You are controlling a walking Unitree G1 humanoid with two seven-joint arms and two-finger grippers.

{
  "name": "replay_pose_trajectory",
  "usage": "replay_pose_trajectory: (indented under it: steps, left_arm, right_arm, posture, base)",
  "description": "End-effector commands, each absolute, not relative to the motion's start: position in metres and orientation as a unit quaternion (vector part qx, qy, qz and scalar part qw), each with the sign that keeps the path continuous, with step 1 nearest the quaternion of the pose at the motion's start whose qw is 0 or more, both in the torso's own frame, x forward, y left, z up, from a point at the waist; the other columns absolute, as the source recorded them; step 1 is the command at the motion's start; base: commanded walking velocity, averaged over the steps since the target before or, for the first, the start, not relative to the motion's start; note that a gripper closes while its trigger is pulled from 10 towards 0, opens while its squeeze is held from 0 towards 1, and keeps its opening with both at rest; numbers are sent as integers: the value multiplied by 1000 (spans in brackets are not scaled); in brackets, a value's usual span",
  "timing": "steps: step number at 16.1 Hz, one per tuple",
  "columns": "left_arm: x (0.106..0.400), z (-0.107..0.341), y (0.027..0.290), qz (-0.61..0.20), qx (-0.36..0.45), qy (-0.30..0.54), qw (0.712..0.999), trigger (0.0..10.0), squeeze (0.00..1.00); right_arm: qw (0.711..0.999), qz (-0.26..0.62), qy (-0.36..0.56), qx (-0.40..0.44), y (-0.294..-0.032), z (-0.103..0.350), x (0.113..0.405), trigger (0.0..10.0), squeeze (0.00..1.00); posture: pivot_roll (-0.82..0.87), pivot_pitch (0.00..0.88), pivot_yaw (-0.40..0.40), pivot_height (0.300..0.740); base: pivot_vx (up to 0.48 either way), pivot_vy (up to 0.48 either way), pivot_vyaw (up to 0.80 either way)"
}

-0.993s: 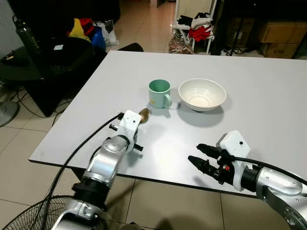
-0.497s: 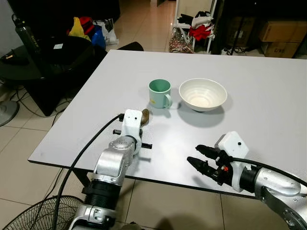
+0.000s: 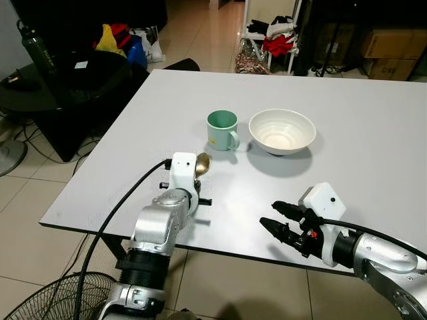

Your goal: Setting the table

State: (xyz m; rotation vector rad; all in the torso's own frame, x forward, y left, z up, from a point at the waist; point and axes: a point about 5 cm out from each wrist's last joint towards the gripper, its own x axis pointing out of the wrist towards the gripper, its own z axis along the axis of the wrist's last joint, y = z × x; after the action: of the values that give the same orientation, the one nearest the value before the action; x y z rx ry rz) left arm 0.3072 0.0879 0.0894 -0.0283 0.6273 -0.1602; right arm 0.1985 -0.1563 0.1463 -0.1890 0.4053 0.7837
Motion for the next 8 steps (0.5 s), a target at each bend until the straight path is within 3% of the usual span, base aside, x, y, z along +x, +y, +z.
replay_pose_trajectory:
  steps: [1, 2, 5, 8]
  left_arm:
    - [309, 88, 90, -68, -20, 316, 946, 10000, 945]
    - [310, 89, 90, -68, -21, 315, 946, 10000, 1000]
    - [313, 98, 90, -75, -29, 296, 952, 10000, 1000]
    - [319, 124, 90, -92, -47, 223, 969, 10000, 1000]
  right_arm:
    - [898, 386, 189, -95, -152, 150, 196, 10000, 0]
    - [898, 386, 189, -95, -152, 150, 197, 10000, 0]
    - [900, 383, 186, -94, -152, 150, 198, 10000, 0]
    - [907, 373, 175, -85, -153, 153, 200, 10000, 0]
  posture:
    - [45, 0, 82, 740]
    - [45, 0, 82, 740]
    - [46, 0, 86, 740]
    - [45, 0, 90, 740]
  base:
    - [0, 0, 0]
    - [0, 0, 0]
    - [0, 0, 0]
    - [0, 0, 0]
